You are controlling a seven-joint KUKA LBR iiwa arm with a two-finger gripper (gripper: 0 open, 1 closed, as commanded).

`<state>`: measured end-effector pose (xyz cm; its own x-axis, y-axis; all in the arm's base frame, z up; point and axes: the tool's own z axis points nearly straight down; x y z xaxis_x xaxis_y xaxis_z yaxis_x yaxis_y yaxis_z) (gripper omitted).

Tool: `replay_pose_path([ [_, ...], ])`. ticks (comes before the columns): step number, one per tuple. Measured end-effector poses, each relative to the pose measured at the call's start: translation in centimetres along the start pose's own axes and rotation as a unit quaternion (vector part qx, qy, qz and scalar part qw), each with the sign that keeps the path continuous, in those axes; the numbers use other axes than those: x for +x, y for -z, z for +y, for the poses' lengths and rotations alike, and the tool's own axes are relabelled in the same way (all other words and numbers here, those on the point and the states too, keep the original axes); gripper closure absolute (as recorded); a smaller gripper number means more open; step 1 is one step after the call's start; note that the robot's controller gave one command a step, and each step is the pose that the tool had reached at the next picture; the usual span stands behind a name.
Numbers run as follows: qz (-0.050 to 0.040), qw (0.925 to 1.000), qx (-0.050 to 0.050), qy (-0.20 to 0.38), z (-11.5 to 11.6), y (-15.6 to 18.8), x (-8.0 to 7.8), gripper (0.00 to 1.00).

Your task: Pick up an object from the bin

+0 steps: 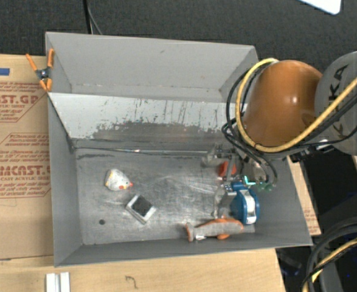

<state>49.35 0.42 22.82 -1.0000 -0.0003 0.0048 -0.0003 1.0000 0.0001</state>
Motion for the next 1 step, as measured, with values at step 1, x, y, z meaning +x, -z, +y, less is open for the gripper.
replay_pose_path([
  [1, -0.0029, 1.0, 0.0, 0.0, 0.0, 0.23, -0.13, 0.0],
])
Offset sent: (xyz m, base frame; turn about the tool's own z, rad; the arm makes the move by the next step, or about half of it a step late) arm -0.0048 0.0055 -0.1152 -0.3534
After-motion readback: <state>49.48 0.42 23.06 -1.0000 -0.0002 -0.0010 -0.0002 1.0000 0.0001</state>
